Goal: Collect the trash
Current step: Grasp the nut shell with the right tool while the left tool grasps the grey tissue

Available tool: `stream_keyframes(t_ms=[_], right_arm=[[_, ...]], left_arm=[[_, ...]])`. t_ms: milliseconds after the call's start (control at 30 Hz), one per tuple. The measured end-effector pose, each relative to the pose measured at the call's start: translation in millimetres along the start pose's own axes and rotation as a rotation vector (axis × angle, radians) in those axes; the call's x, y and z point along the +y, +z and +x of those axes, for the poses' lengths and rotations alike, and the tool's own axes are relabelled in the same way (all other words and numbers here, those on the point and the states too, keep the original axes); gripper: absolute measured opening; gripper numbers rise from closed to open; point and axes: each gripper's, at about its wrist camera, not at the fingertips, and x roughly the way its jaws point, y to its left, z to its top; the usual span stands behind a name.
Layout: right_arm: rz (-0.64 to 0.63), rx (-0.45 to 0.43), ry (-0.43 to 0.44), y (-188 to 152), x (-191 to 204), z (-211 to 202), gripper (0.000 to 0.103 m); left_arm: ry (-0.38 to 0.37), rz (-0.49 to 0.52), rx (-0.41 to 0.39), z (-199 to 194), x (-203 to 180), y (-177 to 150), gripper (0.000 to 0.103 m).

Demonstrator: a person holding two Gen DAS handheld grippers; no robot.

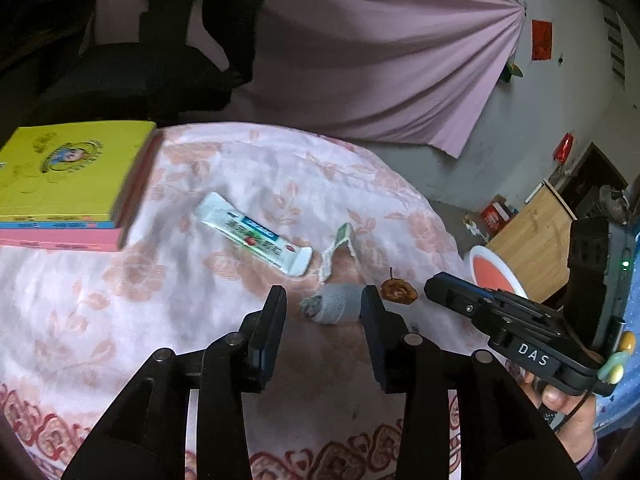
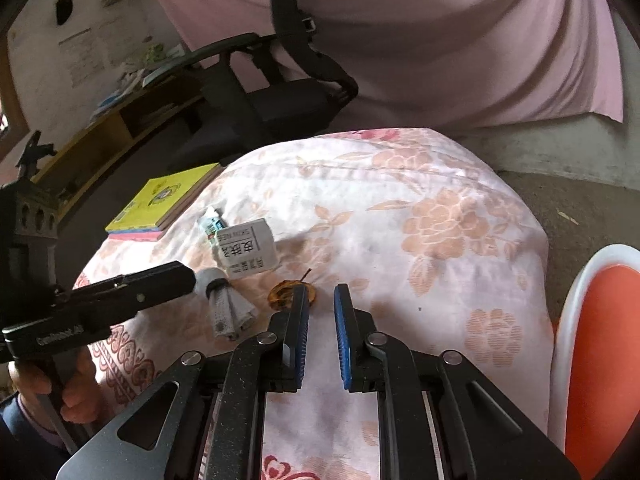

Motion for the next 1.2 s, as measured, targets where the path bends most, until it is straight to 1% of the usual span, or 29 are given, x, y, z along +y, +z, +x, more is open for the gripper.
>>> stream_keyframes(t_ms=[100, 233, 267, 300, 333, 467, 567, 600, 633, 700, 867, 967, 1000, 1033, 1133, 1200], right_arm=[[-0.001, 0.0, -0.001, 0.2, -0.3, 0.4, 0.011], [0.0, 0.006, 0.0, -0.3, -1.1, 1.8, 0.011], [0.0, 0.009, 0.0, -0.1, -0.8, 2.7, 0.011], [0.0, 0.011, -0.002, -0.3, -1.1, 3.1, 0.011], [0.0, 0.012, -0.002, -0.4, -0.9, 3.4, 0.012], [0.002, 0.02, 0.009, 0.1, 0.3, 5.8, 0.012], [-0.006, 0.035, 0.022, 2.1, 3.7, 10.7, 0.014], [-0.012, 0.037, 0.021, 2.3, 5.8, 12.0, 0.019], [-0.018, 0.04, 0.021, 2.6, 8.1, 13.1, 0.03], [-0.031, 0.043, 0.027, 3.3, 11.4, 14.8, 0.037], [-0.064, 0.07, 0.023, 4.9, 22.4, 25.7, 0.038], [-0.09, 0.09, -0.018, 4.6, 29.2, 33.3, 0.036], [-0.096, 0.088, -0.023, 4.4, 30.0, 33.2, 0.03], [-0.103, 0.084, -0.028, 3.6, 31.7, 32.5, 0.028], [-0.114, 0.067, -0.026, 1.8, 32.6, 29.4, 0.028], [-0.12, 0.035, -0.027, 1.0, 32.2, 22.8, 0.028]], left_arm=[[-0.008, 0.007, 0.027, 10.8, -3.2, 3.7, 0.033], [0.0, 0.025, 0.037, 13.3, -7.8, 0.7, 0.032], [-0.006, 0.025, 0.036, 13.2, -7.6, 0.4, 0.03], [-0.014, 0.026, 0.039, 12.7, -5.5, -0.5, 0.023], [-0.012, 0.024, 0.039, 12.5, -4.7, -1.1, 0.023], [-0.013, 0.02, 0.019, 7.6, -4.1, -2.4, 0.019], [0.02, 0.014, -0.005, -1.4, -2.9, -3.9, 0.018], [0.035, 0.015, -0.011, -5.7, -1.7, -5.5, 0.018], [0.048, 0.019, -0.012, -7.5, -1.0, -6.0, 0.018], [0.076, 0.028, -0.016, -12.2, 1.0, -7.9, 0.018], [0.094, 0.012, -0.028, -15.7, 5.0, -9.8, 0.018], [0.095, 0.017, -0.039, -16.5, 4.0, -10.7, 0.018], [0.093, 0.021, -0.047, -17.6, 3.3, -10.7, 0.017], [0.094, 0.026, -0.056, -19.0, 2.5, -10.5, 0.016], [0.104, 0.049, -0.1, -27.3, -2.7, -14.2, 0.015], [0.116, 0.074, -0.145, -34.4, -8.5, -17.3, 0.015]])
